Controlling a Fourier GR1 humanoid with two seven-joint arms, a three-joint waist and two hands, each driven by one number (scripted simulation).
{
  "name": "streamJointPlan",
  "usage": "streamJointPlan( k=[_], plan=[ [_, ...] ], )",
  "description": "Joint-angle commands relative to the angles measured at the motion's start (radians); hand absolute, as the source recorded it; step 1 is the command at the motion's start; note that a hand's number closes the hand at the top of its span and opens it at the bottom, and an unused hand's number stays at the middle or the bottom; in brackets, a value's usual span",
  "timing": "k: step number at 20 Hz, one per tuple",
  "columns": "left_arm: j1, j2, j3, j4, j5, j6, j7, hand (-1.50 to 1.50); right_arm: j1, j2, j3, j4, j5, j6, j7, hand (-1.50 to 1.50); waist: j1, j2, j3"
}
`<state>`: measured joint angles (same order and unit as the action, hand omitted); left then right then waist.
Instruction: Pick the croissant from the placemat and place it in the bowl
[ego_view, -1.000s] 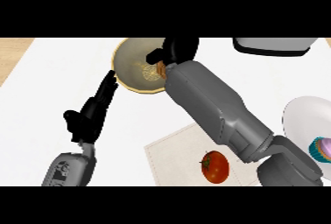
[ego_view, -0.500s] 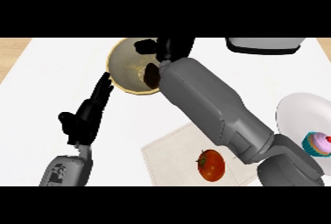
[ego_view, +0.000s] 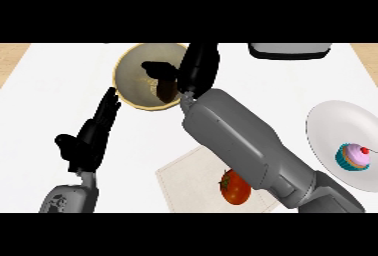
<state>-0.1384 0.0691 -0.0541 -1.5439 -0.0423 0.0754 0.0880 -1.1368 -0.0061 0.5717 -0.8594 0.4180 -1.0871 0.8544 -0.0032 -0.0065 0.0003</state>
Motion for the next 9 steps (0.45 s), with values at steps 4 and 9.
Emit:
streamJointPlan(
  k=[4,9],
  plan=[
    [0.021,-0.008,-0.002,-0.025,-0.003,0.002,0.002,0.00,0.198,0.006,0.037,-0.267,0.105,-0.008,0.047,-1.50,-0.005,0.000,0.000],
    [0.011,-0.007,-0.002,-0.044,-0.006,-0.006,0.024,0.00,0.282,0.006,0.019,-0.385,0.243,0.058,0.136,-1.50,0.000,0.002,-0.001]
  ],
)
